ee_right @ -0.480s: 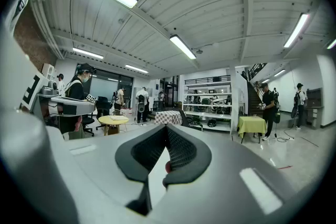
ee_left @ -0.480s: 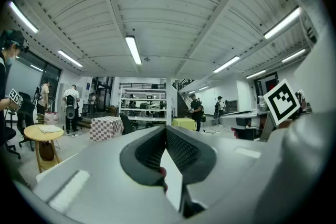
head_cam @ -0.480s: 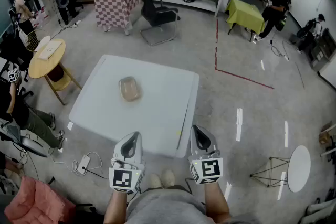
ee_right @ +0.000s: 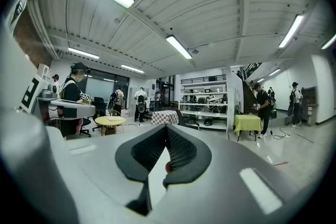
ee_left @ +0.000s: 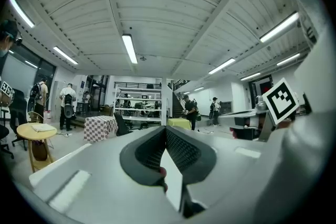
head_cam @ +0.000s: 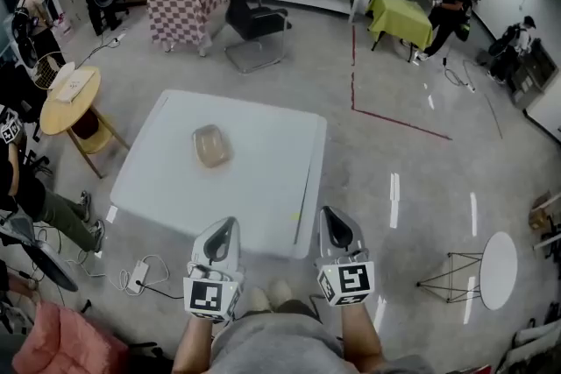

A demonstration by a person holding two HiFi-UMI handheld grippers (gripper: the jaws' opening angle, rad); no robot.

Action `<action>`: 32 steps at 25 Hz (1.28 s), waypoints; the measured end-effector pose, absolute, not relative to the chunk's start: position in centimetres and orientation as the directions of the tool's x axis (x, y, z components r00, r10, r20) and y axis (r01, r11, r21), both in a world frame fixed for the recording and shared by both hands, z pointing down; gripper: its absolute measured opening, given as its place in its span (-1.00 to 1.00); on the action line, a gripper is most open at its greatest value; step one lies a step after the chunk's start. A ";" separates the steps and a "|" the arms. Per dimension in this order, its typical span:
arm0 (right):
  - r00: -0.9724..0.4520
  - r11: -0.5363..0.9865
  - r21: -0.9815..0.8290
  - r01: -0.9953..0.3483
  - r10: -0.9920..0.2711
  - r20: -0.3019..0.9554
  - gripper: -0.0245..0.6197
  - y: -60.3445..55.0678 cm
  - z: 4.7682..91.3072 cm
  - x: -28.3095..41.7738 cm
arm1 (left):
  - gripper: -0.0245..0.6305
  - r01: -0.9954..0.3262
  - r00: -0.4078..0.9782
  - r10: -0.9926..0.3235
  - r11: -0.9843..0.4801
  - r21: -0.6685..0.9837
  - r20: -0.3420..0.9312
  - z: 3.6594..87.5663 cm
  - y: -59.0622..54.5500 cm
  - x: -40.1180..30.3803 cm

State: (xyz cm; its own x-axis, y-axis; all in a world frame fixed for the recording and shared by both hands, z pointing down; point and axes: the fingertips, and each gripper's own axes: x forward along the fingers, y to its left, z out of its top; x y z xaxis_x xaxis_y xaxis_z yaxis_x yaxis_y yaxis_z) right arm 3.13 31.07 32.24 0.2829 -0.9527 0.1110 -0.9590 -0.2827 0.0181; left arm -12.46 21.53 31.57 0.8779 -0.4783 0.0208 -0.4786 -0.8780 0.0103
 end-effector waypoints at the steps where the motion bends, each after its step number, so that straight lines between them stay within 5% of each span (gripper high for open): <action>1: 0.288 -0.288 0.018 -0.957 -0.951 0.111 -0.91 31.2 32.3 3.1 | -0.89 -0.471 0.882 -0.471 -0.882 0.009 0.019 31.7 21.6 -12.3; 20: 0.275 -0.276 0.015 -0.961 -0.954 0.120 -0.91 30.5 32.6 3.5 | -0.89 -0.476 0.879 -0.475 -0.880 0.006 0.029 31.9 20.5 -11.7; 32: 0.082 -0.082 0.006 -0.997 -0.985 0.152 -0.91 22.0 33.4 9.6 | -0.89 -0.637 0.771 -0.636 -0.771 0.017 0.045 32.3 15.4 -7.7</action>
State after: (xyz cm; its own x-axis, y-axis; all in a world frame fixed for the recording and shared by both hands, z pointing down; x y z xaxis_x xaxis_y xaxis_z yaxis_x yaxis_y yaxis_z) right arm 9.64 22.03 33.36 0.0823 -0.9850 0.1519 -0.9966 -0.0823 0.0061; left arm -7.65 15.39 32.33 0.7706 -0.6357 0.0451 -0.6368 -0.7708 0.0175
